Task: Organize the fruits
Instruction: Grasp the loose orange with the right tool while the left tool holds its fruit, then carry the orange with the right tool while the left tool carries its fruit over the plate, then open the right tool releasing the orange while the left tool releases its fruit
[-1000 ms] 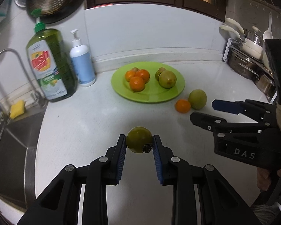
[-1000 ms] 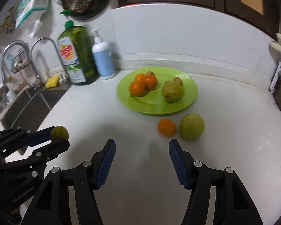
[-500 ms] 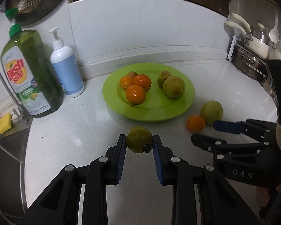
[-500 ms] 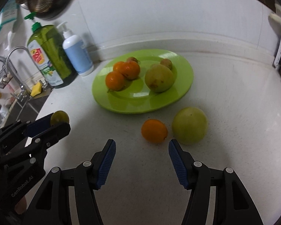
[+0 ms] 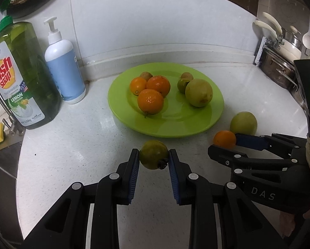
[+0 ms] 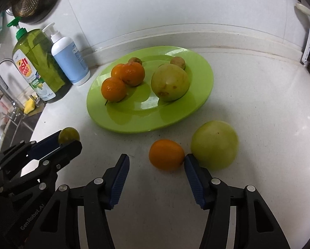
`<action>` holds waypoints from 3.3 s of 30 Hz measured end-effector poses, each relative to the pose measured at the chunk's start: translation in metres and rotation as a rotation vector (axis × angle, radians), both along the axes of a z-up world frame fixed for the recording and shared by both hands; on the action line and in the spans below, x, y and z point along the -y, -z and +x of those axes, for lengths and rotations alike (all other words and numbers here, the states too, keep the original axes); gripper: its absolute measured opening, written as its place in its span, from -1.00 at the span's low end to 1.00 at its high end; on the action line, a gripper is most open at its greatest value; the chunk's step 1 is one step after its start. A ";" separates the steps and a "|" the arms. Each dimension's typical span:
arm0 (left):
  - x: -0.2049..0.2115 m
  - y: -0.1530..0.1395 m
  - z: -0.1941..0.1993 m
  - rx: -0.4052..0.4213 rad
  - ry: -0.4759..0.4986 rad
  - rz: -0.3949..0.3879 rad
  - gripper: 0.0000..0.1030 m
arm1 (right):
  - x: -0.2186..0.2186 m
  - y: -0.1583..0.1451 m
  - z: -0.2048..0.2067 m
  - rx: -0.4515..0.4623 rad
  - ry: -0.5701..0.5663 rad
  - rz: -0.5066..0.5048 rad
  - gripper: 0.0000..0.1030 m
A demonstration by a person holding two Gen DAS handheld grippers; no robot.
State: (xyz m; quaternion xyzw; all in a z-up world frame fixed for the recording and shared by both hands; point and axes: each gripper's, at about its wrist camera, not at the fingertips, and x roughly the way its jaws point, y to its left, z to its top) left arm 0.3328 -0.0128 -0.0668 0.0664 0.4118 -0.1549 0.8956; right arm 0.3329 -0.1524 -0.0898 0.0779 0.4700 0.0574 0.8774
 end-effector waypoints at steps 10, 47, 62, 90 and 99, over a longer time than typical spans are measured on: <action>0.002 0.005 0.005 -0.018 -0.004 0.002 -0.45 | -0.003 0.005 0.009 -0.015 0.002 -0.035 -0.27; 0.017 -0.061 -0.001 0.101 0.043 -0.063 -0.45 | 0.006 -0.079 -0.011 0.192 -0.044 -0.036 -0.27; 0.043 -0.070 0.085 0.113 0.100 -0.038 -0.45 | 0.027 -0.086 0.058 0.192 -0.051 -0.098 -0.27; 0.075 -0.010 0.173 -0.057 0.170 0.022 -0.26 | 0.045 -0.032 0.140 0.019 -0.071 -0.084 -0.26; 0.059 -0.028 0.153 -0.011 0.125 0.034 -0.25 | 0.043 -0.044 0.130 0.048 -0.051 -0.085 -0.25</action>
